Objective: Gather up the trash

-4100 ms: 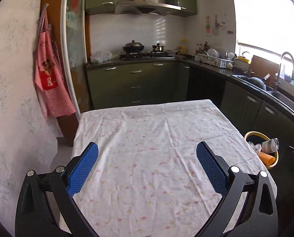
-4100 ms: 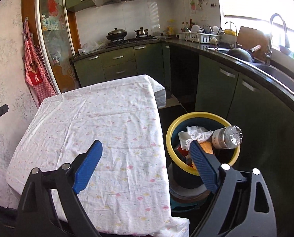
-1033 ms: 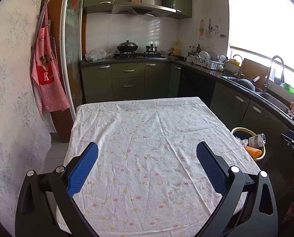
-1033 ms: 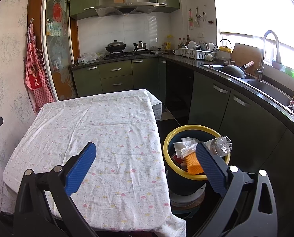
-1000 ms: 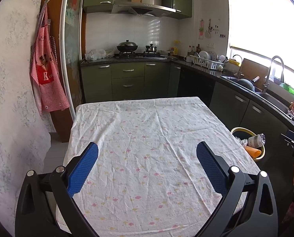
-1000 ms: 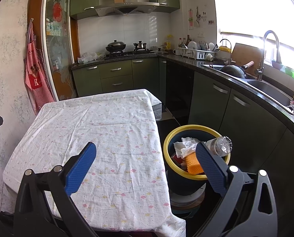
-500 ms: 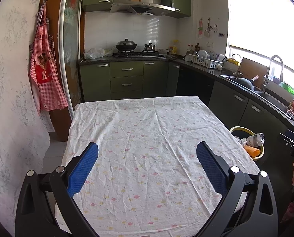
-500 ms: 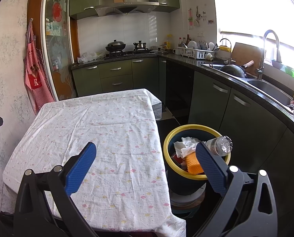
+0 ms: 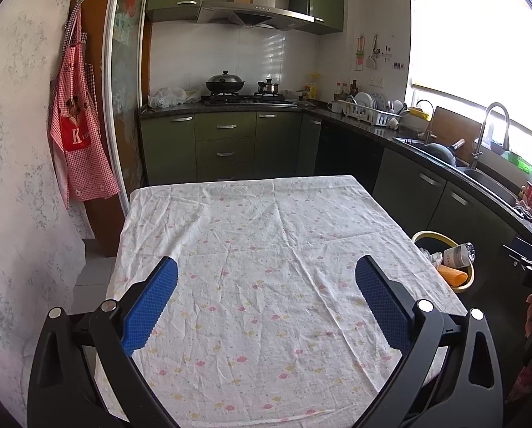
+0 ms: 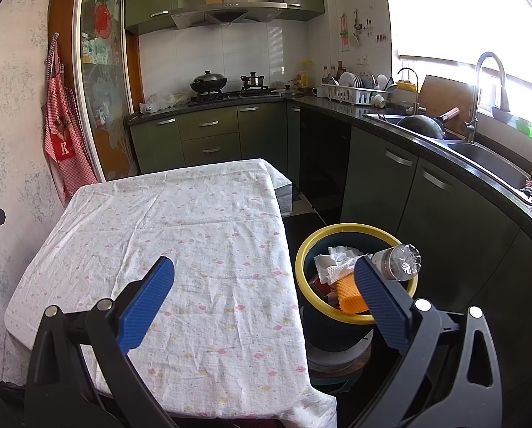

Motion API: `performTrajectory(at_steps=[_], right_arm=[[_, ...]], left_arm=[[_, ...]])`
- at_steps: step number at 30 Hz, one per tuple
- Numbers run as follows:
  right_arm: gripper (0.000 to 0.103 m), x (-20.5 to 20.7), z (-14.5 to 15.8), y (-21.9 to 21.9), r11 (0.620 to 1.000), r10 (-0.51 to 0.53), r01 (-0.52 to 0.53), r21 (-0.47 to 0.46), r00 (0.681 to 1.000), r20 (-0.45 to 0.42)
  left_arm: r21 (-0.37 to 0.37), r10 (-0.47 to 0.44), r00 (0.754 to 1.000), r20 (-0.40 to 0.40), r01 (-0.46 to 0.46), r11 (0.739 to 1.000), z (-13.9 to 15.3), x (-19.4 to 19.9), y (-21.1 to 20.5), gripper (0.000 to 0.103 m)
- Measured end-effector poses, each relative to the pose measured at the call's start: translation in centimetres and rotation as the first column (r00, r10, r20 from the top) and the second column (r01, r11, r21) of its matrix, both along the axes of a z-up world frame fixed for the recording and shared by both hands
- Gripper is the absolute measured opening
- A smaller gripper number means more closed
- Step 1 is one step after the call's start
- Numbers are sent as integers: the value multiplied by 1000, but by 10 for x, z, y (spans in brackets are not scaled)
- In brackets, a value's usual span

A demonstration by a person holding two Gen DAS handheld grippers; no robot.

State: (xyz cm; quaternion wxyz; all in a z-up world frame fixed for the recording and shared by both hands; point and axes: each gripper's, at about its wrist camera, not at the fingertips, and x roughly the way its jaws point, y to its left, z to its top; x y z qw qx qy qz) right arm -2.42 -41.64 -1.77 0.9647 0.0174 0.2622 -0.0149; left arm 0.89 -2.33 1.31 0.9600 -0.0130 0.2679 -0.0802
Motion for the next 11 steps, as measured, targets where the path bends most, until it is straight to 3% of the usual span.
performTrajectory(at_steps=[6, 11], right_arm=[[96, 7, -4, 2, 1000, -1, 1, -10, 1000, -11], [96, 33, -4, 8, 999, 42, -43, -15, 998, -37]], left_arm=[[11, 14, 998, -59, -13, 1000, -9, 22, 4, 98], [35, 19, 991, -133, -14, 999, -32, 65, 7, 98]])
